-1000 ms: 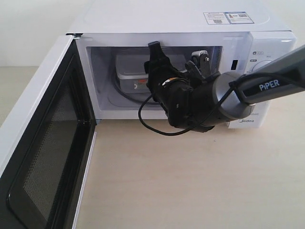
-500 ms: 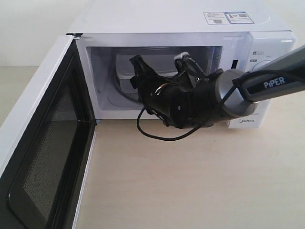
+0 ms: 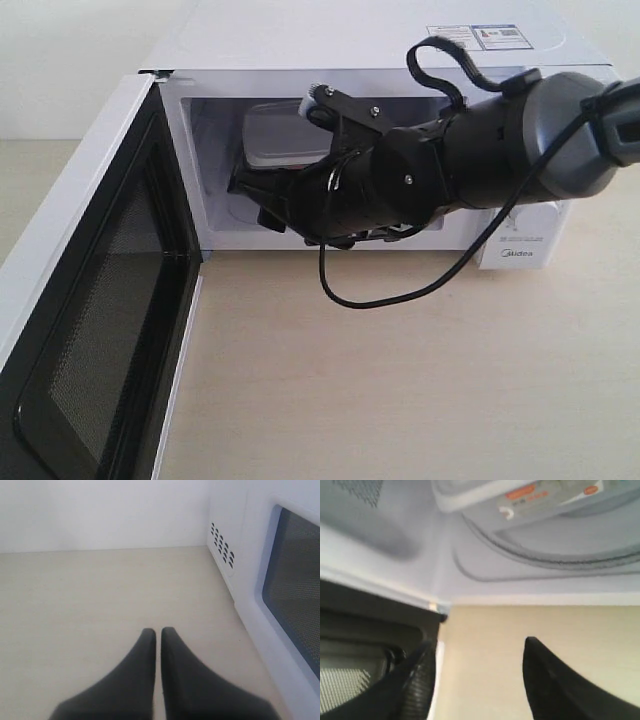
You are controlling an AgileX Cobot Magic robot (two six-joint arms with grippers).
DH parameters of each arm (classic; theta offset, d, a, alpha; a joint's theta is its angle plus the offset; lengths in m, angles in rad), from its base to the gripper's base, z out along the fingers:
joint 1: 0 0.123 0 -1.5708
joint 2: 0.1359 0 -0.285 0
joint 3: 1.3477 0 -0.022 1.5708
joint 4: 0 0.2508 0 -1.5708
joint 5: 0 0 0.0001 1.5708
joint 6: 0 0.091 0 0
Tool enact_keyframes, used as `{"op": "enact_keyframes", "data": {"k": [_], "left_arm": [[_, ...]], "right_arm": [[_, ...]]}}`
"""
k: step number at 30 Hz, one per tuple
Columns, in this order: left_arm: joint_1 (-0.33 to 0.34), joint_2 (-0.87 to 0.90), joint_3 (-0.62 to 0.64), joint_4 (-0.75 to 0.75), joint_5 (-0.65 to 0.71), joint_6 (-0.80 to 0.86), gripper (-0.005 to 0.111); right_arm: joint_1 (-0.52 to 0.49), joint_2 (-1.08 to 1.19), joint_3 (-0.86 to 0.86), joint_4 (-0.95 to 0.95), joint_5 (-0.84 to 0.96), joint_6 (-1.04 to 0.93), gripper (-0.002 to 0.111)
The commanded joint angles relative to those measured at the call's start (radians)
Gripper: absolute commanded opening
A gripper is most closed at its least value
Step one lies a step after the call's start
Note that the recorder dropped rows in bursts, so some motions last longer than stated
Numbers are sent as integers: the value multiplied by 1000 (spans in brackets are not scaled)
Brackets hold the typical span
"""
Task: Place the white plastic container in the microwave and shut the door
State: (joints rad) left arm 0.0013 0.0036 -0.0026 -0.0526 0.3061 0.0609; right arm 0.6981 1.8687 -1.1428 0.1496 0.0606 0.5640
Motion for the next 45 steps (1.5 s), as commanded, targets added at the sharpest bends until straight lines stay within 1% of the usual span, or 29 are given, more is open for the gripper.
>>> {"op": "enact_keyframes", "data": {"k": [1, 3, 4, 5, 7, 8, 13, 17, 18, 20, 21, 23, 26, 28, 29, 32, 36, 41, 43, 45], "left_arm": [[5, -4, 3, 0, 0, 1, 4], [5, -4, 3, 0, 0, 1, 4], [5, -4, 3, 0, 0, 1, 4], [5, -4, 3, 0, 0, 1, 4], [5, -4, 3, 0, 0, 1, 4], [5, -4, 3, 0, 0, 1, 4], [5, -4, 3, 0, 0, 1, 4], [5, -4, 3, 0, 0, 1, 4], [5, -4, 3, 0, 0, 1, 4], [5, -4, 3, 0, 0, 1, 4], [5, -4, 3, 0, 0, 1, 4], [5, -4, 3, 0, 0, 1, 4], [5, -4, 3, 0, 0, 1, 4], [5, -4, 3, 0, 0, 1, 4], [5, -4, 3, 0, 0, 1, 4], [5, -4, 3, 0, 0, 1, 4], [5, -4, 3, 0, 0, 1, 4], [5, -4, 3, 0, 0, 1, 4], [5, -4, 3, 0, 0, 1, 4], [5, -4, 3, 0, 0, 1, 4]], "right_arm": [[-1, -22, 6, -27, 77, -79, 51], [-1, -22, 6, -27, 81, -81, 48], [-1, -22, 6, -27, 82, -91, 42], [-1, -22, 6, -27, 88, -118, 31], [-1, -22, 6, -27, 95, -186, 4], [-1, -22, 6, -27, 97, -199, 1], [-1, -22, 6, -27, 75, -201, 1], [1, -17, 9, -40, 16, -331, 1], [11, -13, 24, -40, -33, -376, 1], [29, 1, 70, -42, -208, -468, 1], [34, 8, 90, -42, -300, -489, 1], [46, 21, 131, -17, -427, -485, 1], [51, 41, 155, 54, -496, -485, 1], [51, 53, 155, 81, -505, -507, 1], [51, 69, 155, 118, -559, -526, 1], [51, 99, 155, 103, -661, -529, 1], [51, 166, 155, 101, -699, -553, 1], [51, 202, 151, 119, -845, -630, 1], [49, 218, 128, 174, -834, -641, 1], [49, 251, 88, 178, -834, -644, 1]]}}
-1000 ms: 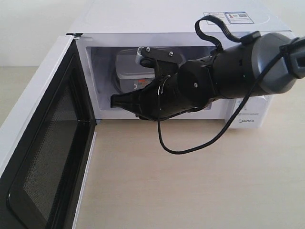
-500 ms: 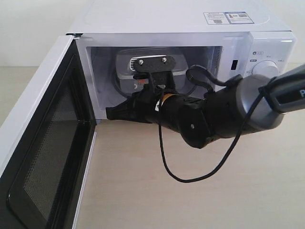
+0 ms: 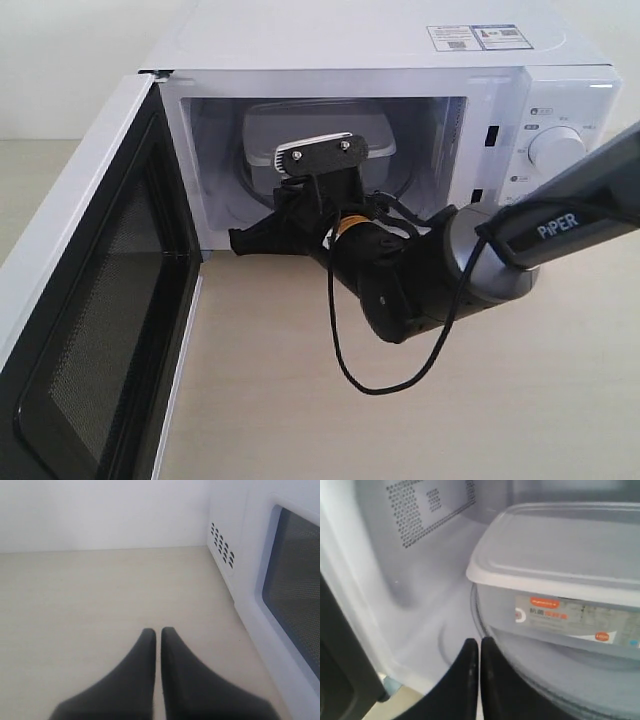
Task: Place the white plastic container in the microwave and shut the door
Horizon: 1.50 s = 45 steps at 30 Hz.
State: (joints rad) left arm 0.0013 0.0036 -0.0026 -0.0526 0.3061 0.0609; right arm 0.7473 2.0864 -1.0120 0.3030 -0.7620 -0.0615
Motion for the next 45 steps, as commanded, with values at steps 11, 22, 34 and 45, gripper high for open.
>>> {"op": "enact_keyframes", "data": {"k": [11, 22, 34, 45], "left_arm": [[5, -4, 3, 0, 0, 1, 4], [5, -4, 3, 0, 0, 1, 4], [5, -4, 3, 0, 0, 1, 4], [5, -4, 3, 0, 0, 1, 4]], "right_arm": [[-41, 122, -227, 132, 100, -61, 1], [-53, 122, -238, 146, 159, -61, 1], [-11, -23, -131, 134, 236, -63, 1], [43, -272, 272, 131, 121, -54, 1]]}}
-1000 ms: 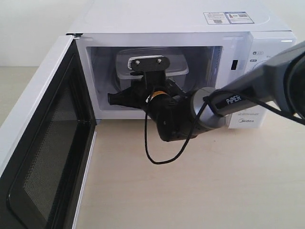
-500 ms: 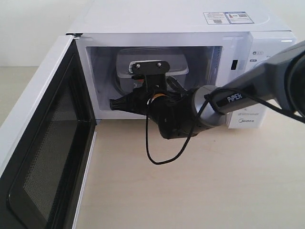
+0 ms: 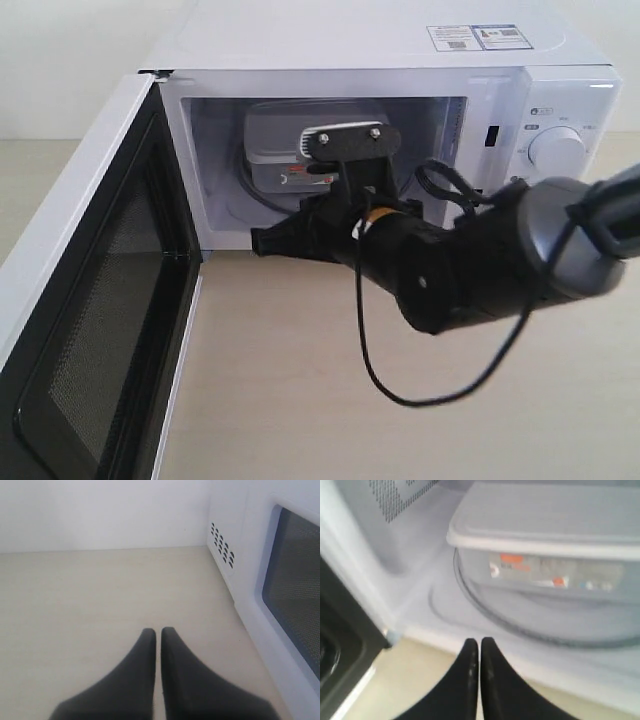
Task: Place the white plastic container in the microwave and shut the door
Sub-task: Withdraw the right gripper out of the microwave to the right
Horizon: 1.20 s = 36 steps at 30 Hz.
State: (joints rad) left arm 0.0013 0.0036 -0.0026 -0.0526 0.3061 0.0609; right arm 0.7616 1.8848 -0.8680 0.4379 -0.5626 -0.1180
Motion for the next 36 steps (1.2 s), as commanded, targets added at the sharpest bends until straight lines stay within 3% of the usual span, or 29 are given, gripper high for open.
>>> {"op": "enact_keyframes", "data": {"k": [1, 7, 16, 36], "left_arm": [[5, -4, 3, 0, 0, 1, 4], [5, -4, 3, 0, 0, 1, 4], [5, -4, 3, 0, 0, 1, 4], [5, -4, 3, 0, -8, 1, 4]], "right_arm": [[40, -88, 170, -4, -103, 12, 1], [100, -175, 396, -4, -232, 65, 1], [108, -302, 627, 50, -516, 67, 1], [108, -329, 646, 140, -555, -7, 1]]}}
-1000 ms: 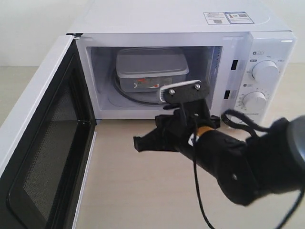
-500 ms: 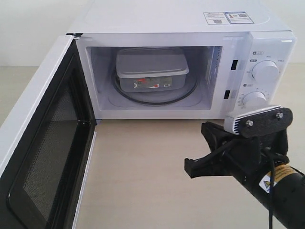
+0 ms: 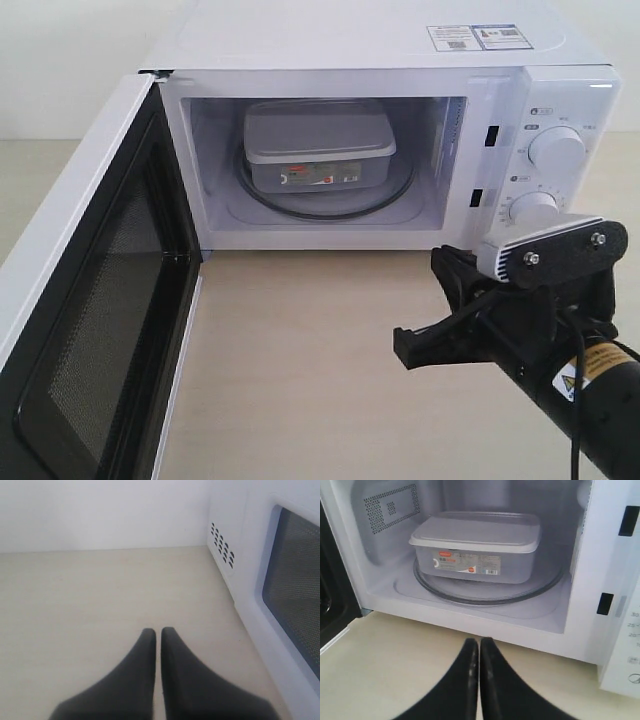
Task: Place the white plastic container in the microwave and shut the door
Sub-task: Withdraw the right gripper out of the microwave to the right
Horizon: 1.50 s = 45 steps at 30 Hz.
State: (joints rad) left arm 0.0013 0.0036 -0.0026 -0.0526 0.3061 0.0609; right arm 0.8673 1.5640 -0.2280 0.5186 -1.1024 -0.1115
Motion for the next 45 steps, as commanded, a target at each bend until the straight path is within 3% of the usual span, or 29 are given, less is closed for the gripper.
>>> {"op": "enact_keyframes", "data": {"k": [1, 5, 11, 13, 20, 26, 32, 45], "left_arm": [[5, -4, 3, 0, -29, -1, 4], [5, -4, 3, 37, -180, -1, 4], [5, -4, 3, 35, -588, -1, 4], [5, -4, 3, 35, -649, -1, 4], [5, -4, -145, 35, -465, -1, 4], [5, 109, -233, 35, -458, -12, 4], [5, 256, -290, 35, -464, -16, 4], [5, 265, -290, 35, -476, -16, 4]], "right_arm": [[2, -8, 6, 78, -21, -43, 1], [2, -21, 6, 74, -29, -88, 1], [2, -63, 6, 74, -26, -88, 1], [2, -84, 6, 77, -24, -96, 1], [2, -213, 6, 169, 57, -316, 1], [2, -323, 6, 218, 188, -336, 1], [2, -355, 6, 218, 203, -331, 1], [2, -355, 6, 218, 230, -258, 1]]}}
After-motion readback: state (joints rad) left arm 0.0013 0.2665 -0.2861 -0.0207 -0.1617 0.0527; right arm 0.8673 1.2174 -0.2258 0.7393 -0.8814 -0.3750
